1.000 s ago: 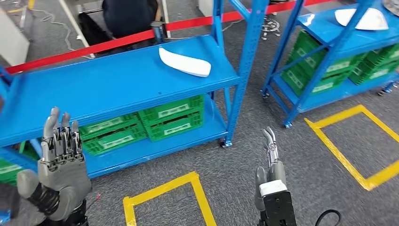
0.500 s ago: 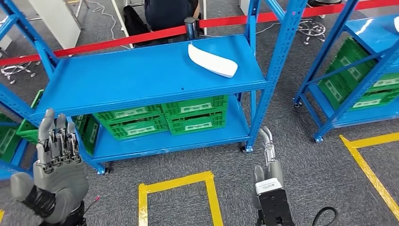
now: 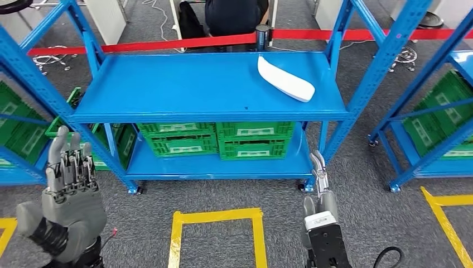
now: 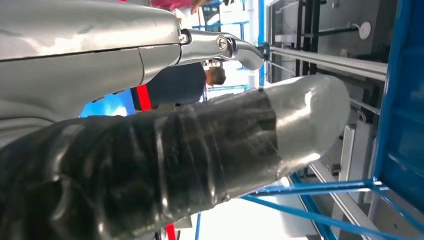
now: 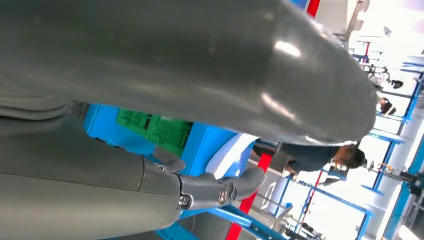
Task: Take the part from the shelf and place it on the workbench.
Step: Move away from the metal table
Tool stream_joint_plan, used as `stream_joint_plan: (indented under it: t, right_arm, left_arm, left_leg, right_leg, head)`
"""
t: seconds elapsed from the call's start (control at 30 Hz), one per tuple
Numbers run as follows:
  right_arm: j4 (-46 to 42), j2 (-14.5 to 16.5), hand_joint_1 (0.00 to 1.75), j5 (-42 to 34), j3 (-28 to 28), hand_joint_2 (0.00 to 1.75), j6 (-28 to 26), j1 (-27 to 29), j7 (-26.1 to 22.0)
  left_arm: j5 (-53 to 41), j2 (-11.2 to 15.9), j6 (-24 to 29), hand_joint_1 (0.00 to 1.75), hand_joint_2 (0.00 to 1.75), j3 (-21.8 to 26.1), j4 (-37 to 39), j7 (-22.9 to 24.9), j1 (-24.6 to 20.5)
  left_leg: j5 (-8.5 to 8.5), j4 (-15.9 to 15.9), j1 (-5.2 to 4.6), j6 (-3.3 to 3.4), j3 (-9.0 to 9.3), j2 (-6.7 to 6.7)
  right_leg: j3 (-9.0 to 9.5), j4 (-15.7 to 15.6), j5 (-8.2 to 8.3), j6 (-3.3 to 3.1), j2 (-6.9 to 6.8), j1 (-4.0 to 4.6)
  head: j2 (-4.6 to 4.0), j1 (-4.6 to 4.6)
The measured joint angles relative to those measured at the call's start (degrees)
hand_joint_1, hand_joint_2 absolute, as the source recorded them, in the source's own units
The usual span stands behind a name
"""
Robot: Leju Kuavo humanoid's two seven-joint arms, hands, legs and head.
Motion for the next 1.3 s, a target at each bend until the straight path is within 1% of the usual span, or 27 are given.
stream_joint_plan:
  t: [0.03,0.1,0.17,0.27,0.33,0.37,0.43,0.47,0.5,0.53,0.57,0.63,0.67,0.7,0.73,0.8,0.83,0.87,0.93,0.97,1.0,1.03,1.07,1.13,1.17,1.23,1.3]
  right_arm:
    - [0.01,-0.05,0.00,0.03,0.01,0.00,0.00,-0.01,0.06]
    - [-0.01,-0.13,0.00,0.09,0.01,0.00,0.00,-0.05,0.18]
    - [-0.03,-0.19,0.00,0.14,0.01,0.00,0.00,-0.11,0.27]
    - [-0.03,-0.25,0.00,0.19,0.02,0.00,0.01,-0.09,0.32]
    - [-0.04,-0.27,0.00,0.25,0.02,0.00,0.02,-0.12,0.33]
    - [-0.07,-0.28,0.00,0.31,0.02,0.00,0.02,-0.14,0.33]
    - [-0.11,-0.34,0.00,0.42,0.01,0.00,0.01,-0.13,0.31]
    - [-0.13,-0.38,0.00,0.45,0.01,0.00,0.01,-0.13,0.27]
    - [-0.14,-0.40,0.00,0.40,0.01,0.00,0.02,-0.12,0.23]
    - [-0.15,-0.42,0.00,0.32,0.01,0.00,0.02,-0.14,0.19]
    - [-0.17,-0.43,0.00,0.24,0.01,0.00,0.02,-0.17,0.15]
    - [-0.20,-0.44,0.00,0.10,0.02,0.00,0.02,-0.26,0.16]
    - [-0.20,-0.45,0.00,0.09,0.02,0.00,0.02,-0.30,0.19]
    - [-0.20,-0.47,0.00,0.08,0.04,0.00,0.02,-0.32,0.23]
    - [-0.20,-0.49,0.00,0.06,0.05,0.00,0.02,-0.33,0.28]
    - [-0.28,-0.53,0.00,0.08,0.08,0.00,0.02,-0.29,0.40]
    - [-0.36,-0.60,0.00,0.13,0.08,0.00,0.01,-0.30,0.48]
    - [-0.44,-0.68,0.00,0.19,0.09,0.00,0.01,-0.28,0.61]
    - [-0.51,-0.90,0.00,0.36,0.10,0.00,-0.01,-0.15,0.90]
    - [-0.51,-0.99,0.00,0.46,0.10,0.44,-0.01,-0.03,1.01]
    - [-0.51,-1.11,0.00,0.57,0.11,0.87,-0.02,0.11,1.07]
    - [-0.51,-1.21,0.00,0.66,0.13,1.31,-0.02,0.20,1.08]
    - [-0.52,-1.30,0.00,0.59,0.16,1.75,-0.02,0.26,0.97]
    - [-0.55,-1.40,0.00,-0.16,0.26,1.75,-0.02,0.30,0.21]
    - [-0.60,-1.42,0.00,-0.93,0.32,1.75,-0.02,0.32,-0.58]
    - [-0.69,-1.43,0.00,-2.58,0.39,1.75,-0.01,0.39,-2.51]
    - [-0.70,-1.45,0.00,-3.64,0.40,1.75,-0.01,0.44,-3.75]
  left_arm:
    - [0.01,0.00,0.00,0.00,0.00,-0.01,0.07,0.01,0.01]
    - [0.02,0.01,0.01,0.00,0.00,0.00,0.18,0.01,0.02]
    - [0.02,0.02,0.02,0.00,0.00,0.01,0.22,0.02,-0.03]
    - [0.02,0.02,0.01,0.00,0.00,-0.02,0.25,0.04,-0.11]
    - [0.03,0.02,0.02,0.00,0.00,-0.02,0.25,0.03,-0.20]
    - [0.04,0.02,0.01,0.00,0.00,-0.01,0.25,0.02,-0.25]
    - [0.18,0.02,-0.05,0.00,0.00,-0.03,0.32,0.01,-0.33]
    - [0.28,0.02,-0.09,0.00,0.00,-0.05,0.39,0.01,-0.33]
    - [0.43,0.02,-0.12,0.00,0.00,-0.07,0.48,0.01,-0.33]
    - [0.58,0.01,-0.13,0.00,0.00,-0.08,0.54,0.01,-0.34]
    - [0.69,0.01,-0.14,0.00,0.00,-0.08,0.57,0.01,-0.37]
    - [0.87,0.00,-0.28,0.00,0.00,-0.08,0.55,-0.01,-0.50]
    - [0.95,-0.01,-0.41,0.00,0.00,-0.08,0.54,-0.03,-0.55]
    - [1.01,-0.03,-0.53,0.00,0.00,-0.08,0.54,-0.04,-0.52]
    - [1.09,-0.10,-0.63,0.00,0.00,-0.08,0.56,-0.04,-0.40]
    - [1.22,-0.38,-0.64,0.00,0.00,-0.10,0.62,-0.02,-0.06]
    - [1.34,-0.59,-0.62,0.00,0.00,-0.11,0.67,0.00,0.08]
    - [1.51,-0.79,-0.60,0.00,0.00,-0.11,0.74,0.03,0.19]
    - [1.86,-1.09,-0.56,0.00,0.00,-0.12,1.01,0.11,0.41]
    - [2.01,-1.19,-0.54,0.00,0.00,-0.12,1.20,0.15,0.51]
    - [2.15,-1.26,-0.52,0.00,0.00,-0.12,1.38,0.19,0.57]
    - [2.30,-1.33,-0.50,0.00,0.00,-0.12,1.56,0.23,0.60]
    - [2.51,-1.41,-0.48,0.00,0.00,-0.12,1.73,0.31,0.61]
    - [2.94,-1.51,-0.34,0.00,0.00,-0.11,2.00,0.59,0.61]
    - [3.16,-1.55,-0.23,0.00,0.00,-0.11,2.11,0.79,0.60]
    - [3.40,-1.63,-0.02,0.00,0.00,-0.11,2.21,1.10,0.50]
    - [3.60,-1.70,0.11,0.00,0.00,-0.11,2.27,1.33,0.42]
  left_leg:
    - [-0.24,0.26,0.09,-0.21,0.12,-0.33]
    - [-1.02,1.07,0.22,-0.84,0.23,-0.86]
    - [-2.02,2.08,0.12,-1.26,-0.44,-1.24]
    - [-2.79,2.92,0.02,-1.40,-1.15,-1.41]
    - [-4.73,6.28,0.30,-2.41,-2.50,-1.35]
    - [-6.43,9.65,0.64,-3.09,-4.12,-1.24]
    - [-9.80,18.18,1.57,-4.17,-8.75,-0.96]
    - [-10.48,21.23,1.90,-4.35,-10.69,-0.88]
    - [-10.04,22.28,2.06,-4.25,-11.71,-0.85]
    - [-8.51,20.93,2.05,-3.87,-11.54,-0.84]
    - [-6.21,17.45,1.87,-3.17,-10.26,-0.84]
    - [-1.87,8.34,0.77,-1.34,-6.24,-0.72]
    - [-0.71,5.04,0.13,-0.64,-4.74,-0.79]
    - [-0.26,3.14,-0.38,-0.25,-3.87,-0.83]
    - [-0.25,2.46,-0.65,-0.22,-3.60,-0.97]
    - [0.19,1.55,-0.26,-0.46,-2.65,-1.00]
    - [0.55,1.07,-0.05,-0.51,-2.13,-0.98]
    - [0.91,0.64,0.15,-0.54,-1.62,-0.93]
    - [1.08,0.53,0.14,-0.34,-1.54,-0.89]
    - [1.03,0.57,0.10,-0.30,-1.52,-0.89]
    - [0.95,0.64,0.06,-0.29,-1.47,-0.93]
    - [0.80,0.78,0.05,-0.33,-1.41,-0.98]
    - [0.58,1.04,0.07,-0.45,-1.35,-1.03]
    - [-0.19,2.00,-0.03,-0.89,-1.62,-1.10]
    - [-0.66,2.46,-0.14,-1.01,-1.99,-1.16]
    - [-1.36,3.03,-0.40,-1.06,-2.70,-1.25]
    - [-1.90,3.66,-0.38,-1.36,-2.90,-1.30]
  right_leg:
    - [0.67,-2.05,1.72,0.17,0.00,-0.04]
    - [4.35,-10.66,6.15,0.52,0.13,-0.24]
    - [7.66,-17.13,7.98,0.13,0.50,-0.52]
    - [8.57,-18.22,7.68,-0.99,0.75,-0.78]
    - [8.64,-18.09,7.59,-1.30,0.71,-1.06]
    - [8.67,-18.08,7.57,-1.41,0.70,-1.12]
    - [8.67,-18.10,7.52,-1.49,0.69,-1.16]
    - [8.69,-18.09,7.46,-1.48,0.69,-1.15]
    - [8.77,-18.10,7.38,-1.47,0.69,-1.08]
    - [8.93,-18.14,7.31,-1.47,0.69,-0.96]
    - [9.16,-18.28,7.27,-1.51,0.71,-0.81]
    - [9.73,-18.82,7.27,-1.53,0.74,-0.61]
    - [9.91,-19.06,7.26,-1.47,0.77,-0.53]
    - [10.01,-19.21,7.22,-1.39,0.80,-0.45]
    - [10.04,-19.30,7.16,-1.26,0.83,-0.30]
    - [9.67,-18.88,6.64,-0.99,0.79,-0.01]
    - [8.92,-17.41,5.67,-0.84,0.77,0.10]
    - [7.52,-14.54,4.12,-0.71,0.75,0.17]
    - [3.46,-6.13,0.42,-0.54,0.75,0.13]
    - [1.61,-2.61,-0.59,-0.45,0.75,0.12]
    - [0.59,-0.99,-0.49,-0.34,0.74,0.12]
    - [0.63,-1.69,0.73,-0.24,0.74,0.12]
    - [1.71,-4.56,2.77,-0.15,0.74,0.10]
    - [5.31,-12.83,6.59,0.02,0.76,-0.10]
    - [6.84,-15.85,7.57,-0.18,0.79,-0.24]
    - [8.25,-18.24,7.88,-0.77,0.85,-0.42]
    - [8.24,-18.09,7.87,-1.25,0.87,-0.72]
  head:
    - [0.00,0.20]
    - [0.00,0.71]
    - [0.00,1.21]
    - [0.00,1.15]
    - [0.00,0.82]
    - [0.00,0.51]
    - [0.00,-0.35]
    - [0.00,-0.61]
    - [0.00,-0.89]
    - [0.00,-1.19]
    - [0.00,-1.49]
    - [0.00,-1.76]
    - [0.00,-1.85]
    - [0.00,-1.88]
    - [0.00,-1.88]
    - [0.00,-1.86]
    - [0.00,-1.65]
    - [0.00,-1.34]
    - [0.00,-0.51]
    - [0.00,-0.17]
    - [0.00,0.03]
    - [0.00,0.21]
    - [0.00,0.43]
    - [0.00,1.03]
    - [0.00,1.34]
    - [0.00,1.38]
    - [0.00,1.17]
